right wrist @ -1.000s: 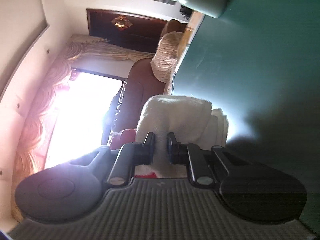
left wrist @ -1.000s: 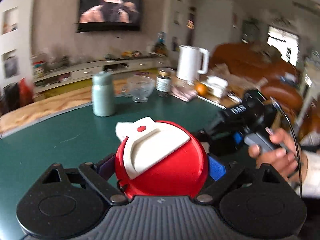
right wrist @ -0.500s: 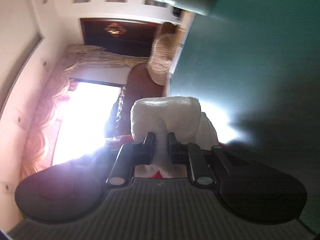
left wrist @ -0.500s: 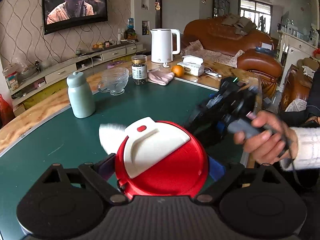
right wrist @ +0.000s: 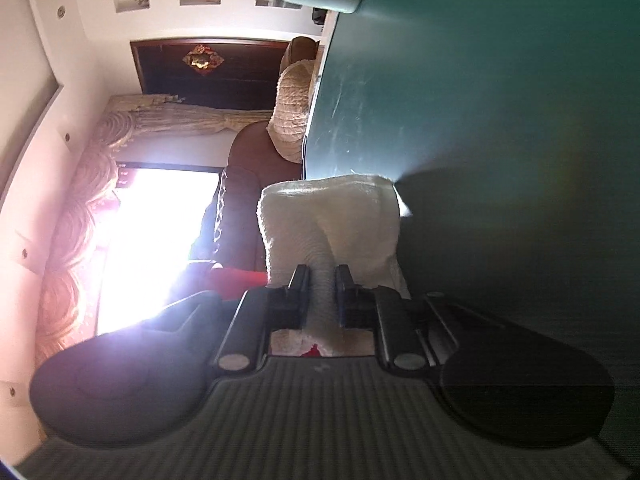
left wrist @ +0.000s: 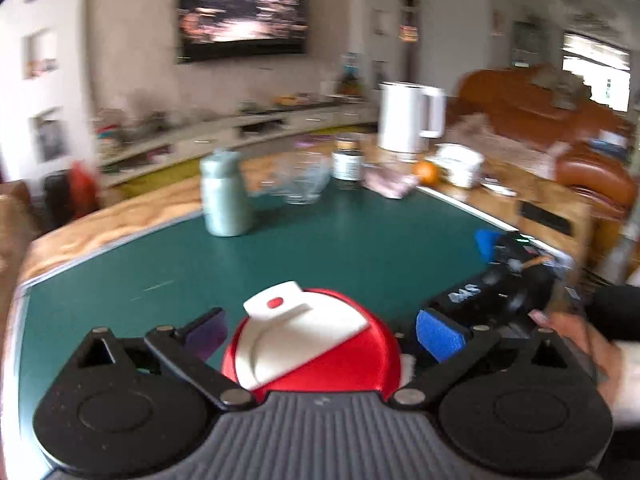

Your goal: Clean container

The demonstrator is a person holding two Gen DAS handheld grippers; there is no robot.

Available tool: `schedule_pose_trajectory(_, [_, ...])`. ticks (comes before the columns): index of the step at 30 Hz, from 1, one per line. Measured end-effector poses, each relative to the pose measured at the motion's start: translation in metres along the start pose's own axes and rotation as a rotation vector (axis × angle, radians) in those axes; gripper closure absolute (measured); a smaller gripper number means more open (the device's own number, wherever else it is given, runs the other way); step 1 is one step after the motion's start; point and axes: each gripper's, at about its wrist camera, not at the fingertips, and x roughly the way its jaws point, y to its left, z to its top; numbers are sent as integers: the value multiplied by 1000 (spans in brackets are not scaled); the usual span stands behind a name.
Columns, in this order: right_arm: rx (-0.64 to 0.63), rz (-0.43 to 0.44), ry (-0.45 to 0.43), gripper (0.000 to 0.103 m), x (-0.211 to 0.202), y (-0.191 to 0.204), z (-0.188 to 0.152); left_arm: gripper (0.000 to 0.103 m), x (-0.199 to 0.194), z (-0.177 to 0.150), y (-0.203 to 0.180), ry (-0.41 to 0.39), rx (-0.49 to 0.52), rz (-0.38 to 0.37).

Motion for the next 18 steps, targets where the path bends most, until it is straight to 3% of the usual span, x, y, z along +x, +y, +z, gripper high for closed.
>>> schedule_pose_trajectory(2, [-26,-17,-5,86,-6,5,-2,0,-3,-5,-8,20,-74,109])
schedule_pose_trajectory(6, [-41,-19,-8,85,-9,17,-4,0,-7,-17,-14,36,-272,237])
schedule_pose_trajectory(10, [-50,-30,-1,85,-10,21,-5,0,-12,-21,-19,-8,-351,297])
schedule_pose_trajectory(18, [-72,-25,-9,85,-9,21,-1,1,7,-4,-25,-1,-331,296])
